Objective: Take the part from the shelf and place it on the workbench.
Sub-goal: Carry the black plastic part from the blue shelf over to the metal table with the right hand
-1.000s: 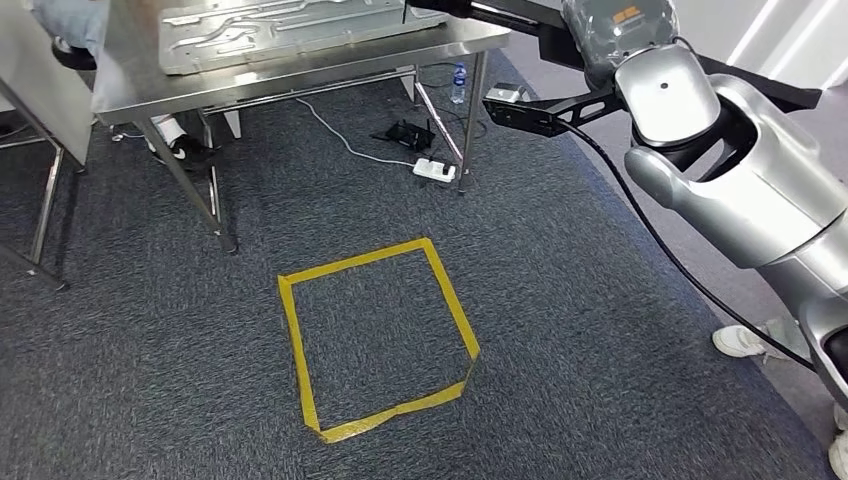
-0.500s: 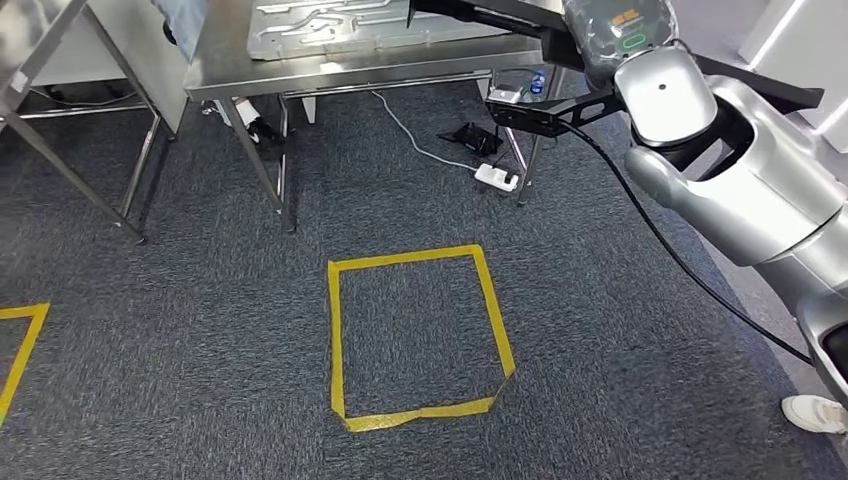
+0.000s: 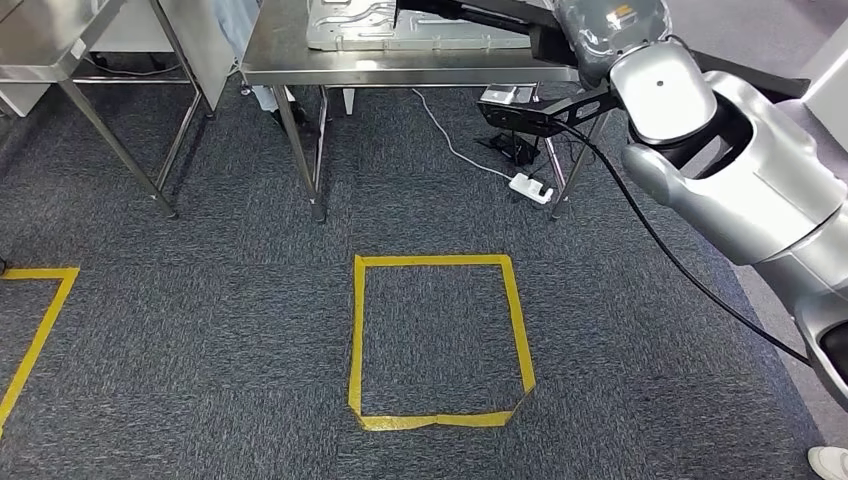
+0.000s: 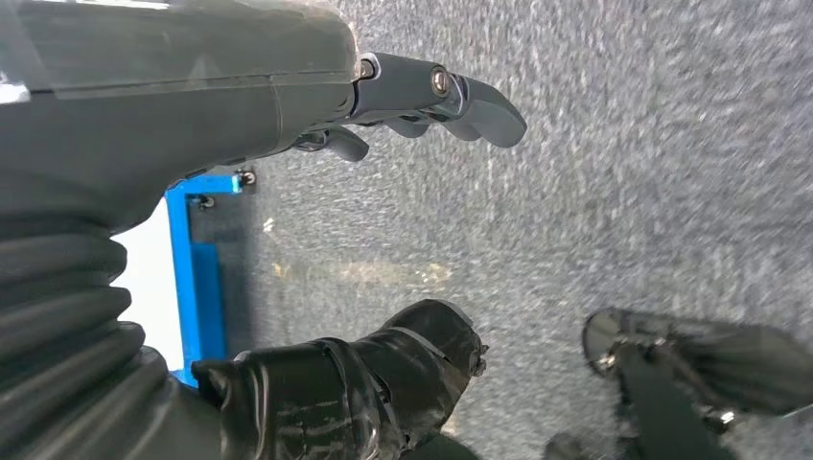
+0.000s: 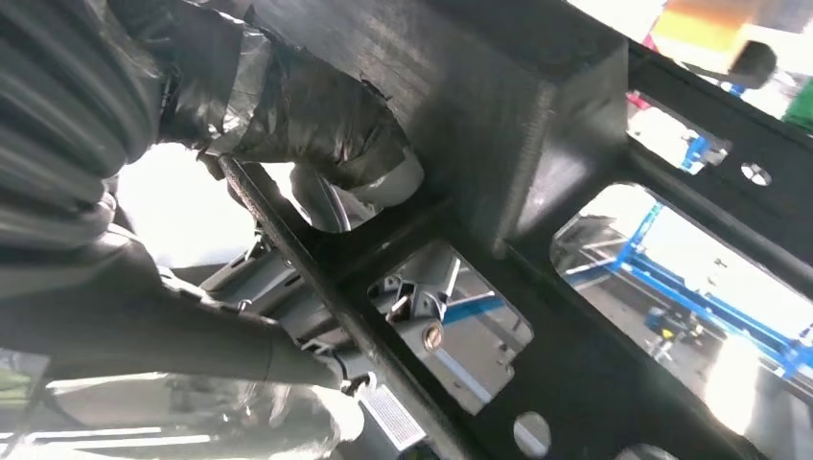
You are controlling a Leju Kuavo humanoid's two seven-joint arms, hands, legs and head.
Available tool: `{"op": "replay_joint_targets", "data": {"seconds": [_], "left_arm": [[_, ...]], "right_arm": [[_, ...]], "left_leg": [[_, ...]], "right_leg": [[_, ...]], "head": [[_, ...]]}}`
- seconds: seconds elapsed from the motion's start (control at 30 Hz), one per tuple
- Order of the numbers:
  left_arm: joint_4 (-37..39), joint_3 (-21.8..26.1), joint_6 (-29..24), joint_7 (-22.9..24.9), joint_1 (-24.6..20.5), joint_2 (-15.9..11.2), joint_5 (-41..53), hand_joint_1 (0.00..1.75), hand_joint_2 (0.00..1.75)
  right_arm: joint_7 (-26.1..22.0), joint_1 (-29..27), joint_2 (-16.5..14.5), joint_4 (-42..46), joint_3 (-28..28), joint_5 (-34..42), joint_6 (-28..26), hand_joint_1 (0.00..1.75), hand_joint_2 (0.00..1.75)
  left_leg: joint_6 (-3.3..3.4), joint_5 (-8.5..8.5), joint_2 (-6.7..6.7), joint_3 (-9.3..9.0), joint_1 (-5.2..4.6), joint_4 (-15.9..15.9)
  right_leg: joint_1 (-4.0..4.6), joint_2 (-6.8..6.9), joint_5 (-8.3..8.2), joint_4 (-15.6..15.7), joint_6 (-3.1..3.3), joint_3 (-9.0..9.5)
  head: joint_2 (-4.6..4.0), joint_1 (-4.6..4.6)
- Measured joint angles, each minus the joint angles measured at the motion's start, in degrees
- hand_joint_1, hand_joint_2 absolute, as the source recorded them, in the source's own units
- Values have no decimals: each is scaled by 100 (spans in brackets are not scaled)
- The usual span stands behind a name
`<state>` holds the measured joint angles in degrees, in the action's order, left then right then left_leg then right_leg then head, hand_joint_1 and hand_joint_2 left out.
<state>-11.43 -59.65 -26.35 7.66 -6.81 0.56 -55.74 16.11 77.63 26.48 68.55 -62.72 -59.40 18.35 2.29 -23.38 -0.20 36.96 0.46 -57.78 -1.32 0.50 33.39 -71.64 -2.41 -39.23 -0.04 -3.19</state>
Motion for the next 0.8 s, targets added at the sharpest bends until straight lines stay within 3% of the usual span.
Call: {"op": "replay_joint_targets", "data": {"seconds": [0.03, 0.07, 0.1, 0.17, 0.23, 0.3, 0.4, 0.43, 0.5, 0.57, 0.6, 0.63, 0.7, 0.73, 0.8], "left_arm": [[0, 0, -1, -1, -4, 0, 2, 0, 175], [0, 0, 0, -2, -6, 1, 6, 0, 175], [0, 0, 1, -3, -5, 1, 12, 0, 175], [0, 0, 4, -4, 0, 3, 25, 0, 175], [0, 0, 6, -6, -3, 5, 36, 0, 175], [0, 0, 3, -10, -6, 5, 45, 0, 175], [0, -1, -8, -15, 6, -4, 57, 0, 175], [0, -1, -10, -16, 7, -7, 62, 0, 175], [0, -4, -11, -20, 5, -5, 71, 0, 175], [0, -14, -11, -27, 1, -5, 75, 0, 175], [0, -19, -11, -29, 0, -5, 76, 0, 175], [0, -24, -11, -31, 2, -6, 76, 0, 175], [0, -27, -12, -32, 3, -9, 77, 0, 175], [0, -28, -13, -34, -1, -10, 77, 0, 175], [0, -32, -14, -39, -13, -12, 77, 0, 175]], "right_arm": [[1, -10, 7, -4, -1, -3, 1, 175, 175], [1, -22, 11, -10, -2, -3, 1, 175, 175], [3, -30, 13, -15, -3, -3, -1, 175, 175], [26, -26, 15, -19, -2, 3, -7, 175, 175], [57, -16, 16, -19, 0, 17, -11, 175, 175], [67, -23, 16, -18, 2, 26, -16, 175, 175], [68, -33, 16, -13, 4, 27, -34, 175, 175], [68, -32, 16, -11, 5, 28, -39, 175, 175], [62, -32, 15, -10, 5, 52, -41, 175, 175], [55, -39, 13, -9, 4, 88, -39, 175, 175], [57, -42, 13, -9, 4, 102, -39, 175, 175], [63, -44, 12, -7, 4, 112, -39, 175, 175], [78, -37, 12, 0, 10, 140, -34, 175, 175], [81, -30, 12, 2, 12, 154, -30, 175, 175], [90, -21, 12, 4, 16, 181, -33, 175, 175]], "left_leg": [[11, -16, -22, -10, -6, -7], [15, -34, -46, -23, -10, -20], [12, -57, -69, -38, -11, -38], [-22, -124, -114, -64, -8, -98], [-73, -173, -148, -51, -21, -152], [-125, -176, -168, -28, -33, -163], [-218, -263, -135, 10, -31, -270], [-252, -376, -104, 95, -26, -466], [-307, -686, -48, 424, -5, -1147], [-331, -819, -30, 721, 12, -1680], [-330, -740, -24, 737, 14, -1666], [-320, -569, -19, 636, 14, -1425], [-275, -214, -2, 247, -3, -637], [-246, -122, 2, 92, -19, -333], [-192, -127, -1, -15, -55, -122]], "right_leg": [[4, -19, 33, -264, -3, -184], [6, -26, -43, -326, 0, -275], [7, -28, -209, -194, 7, -270], [7, -44, -664, 562, 40, 8], [22, -77, -869, 1119, 68, 245], [44, -92, -848, 1193, 96, 280], [3, -74, -868, 1244, 183, 321], [-16, -65, -870, 1262, 211, 342], [-21, -53, -862, 1269, 245, 361], [-18, -49, -851, 1267, 255, 366], [-18, -49, -845, 1266, 254, 372], [-18, -49, -837, 1266, 248, 385], [-8, -48, -811, 1267, 219, 414], [0, -48, -801, 1269, 195, 421], [16, -43, -796, 1286, 139, 425]], "head": [[0, 2], [0, 2], [0, 2], [0, 0], [0, 0], [0, 2], [0, -8], [0, -19], [0, -40], [0, -41], [0, -41], [0, -41], [0, -39], [0, -37], [0, -34]]}}
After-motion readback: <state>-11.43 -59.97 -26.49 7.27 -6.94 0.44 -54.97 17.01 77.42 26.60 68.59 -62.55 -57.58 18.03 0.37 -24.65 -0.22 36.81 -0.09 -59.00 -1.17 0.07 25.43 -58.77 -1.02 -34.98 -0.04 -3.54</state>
